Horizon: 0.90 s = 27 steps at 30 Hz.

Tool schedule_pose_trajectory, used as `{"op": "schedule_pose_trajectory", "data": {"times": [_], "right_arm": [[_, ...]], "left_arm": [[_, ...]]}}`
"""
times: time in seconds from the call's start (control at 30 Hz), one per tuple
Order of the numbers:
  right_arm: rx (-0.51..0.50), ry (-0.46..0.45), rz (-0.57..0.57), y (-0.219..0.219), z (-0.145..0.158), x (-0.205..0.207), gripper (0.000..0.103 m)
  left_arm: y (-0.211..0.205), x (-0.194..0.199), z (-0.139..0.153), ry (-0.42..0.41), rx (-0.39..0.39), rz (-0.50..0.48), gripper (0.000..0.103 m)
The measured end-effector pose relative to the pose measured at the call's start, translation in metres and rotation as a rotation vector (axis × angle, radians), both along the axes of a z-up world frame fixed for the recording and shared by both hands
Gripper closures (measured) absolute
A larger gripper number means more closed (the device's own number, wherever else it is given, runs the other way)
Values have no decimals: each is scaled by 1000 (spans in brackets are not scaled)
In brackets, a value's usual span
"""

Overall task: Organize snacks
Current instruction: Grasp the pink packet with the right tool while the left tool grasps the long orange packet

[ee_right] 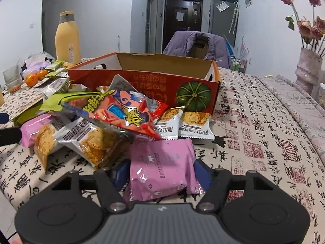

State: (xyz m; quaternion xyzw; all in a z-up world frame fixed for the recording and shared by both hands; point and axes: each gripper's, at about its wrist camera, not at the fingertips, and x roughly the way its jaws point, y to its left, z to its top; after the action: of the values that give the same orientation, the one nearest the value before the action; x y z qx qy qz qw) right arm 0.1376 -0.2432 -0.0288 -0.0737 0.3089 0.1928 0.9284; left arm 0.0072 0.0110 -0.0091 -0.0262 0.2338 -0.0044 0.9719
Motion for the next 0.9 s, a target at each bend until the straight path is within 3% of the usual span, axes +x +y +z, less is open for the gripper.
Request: {"op": "schedule_pose_trajectory", "data": {"times": [0.37,0.57,0.73,0.9], "right_arm": [[60,-55,-132,-32,11,-27,42],[62,-93,-200,-48,20,-29,42],[59,-102,-230,-49,23,-23,42],[59,-106,-247,-45,24,-17,42]], "left_arm": [[16,6,8,-1,0,39,0],[45,25,16,18,10,86,0],[77,57,19,78,19,88,0],[100,90,11,167,-15,17,0]]}}
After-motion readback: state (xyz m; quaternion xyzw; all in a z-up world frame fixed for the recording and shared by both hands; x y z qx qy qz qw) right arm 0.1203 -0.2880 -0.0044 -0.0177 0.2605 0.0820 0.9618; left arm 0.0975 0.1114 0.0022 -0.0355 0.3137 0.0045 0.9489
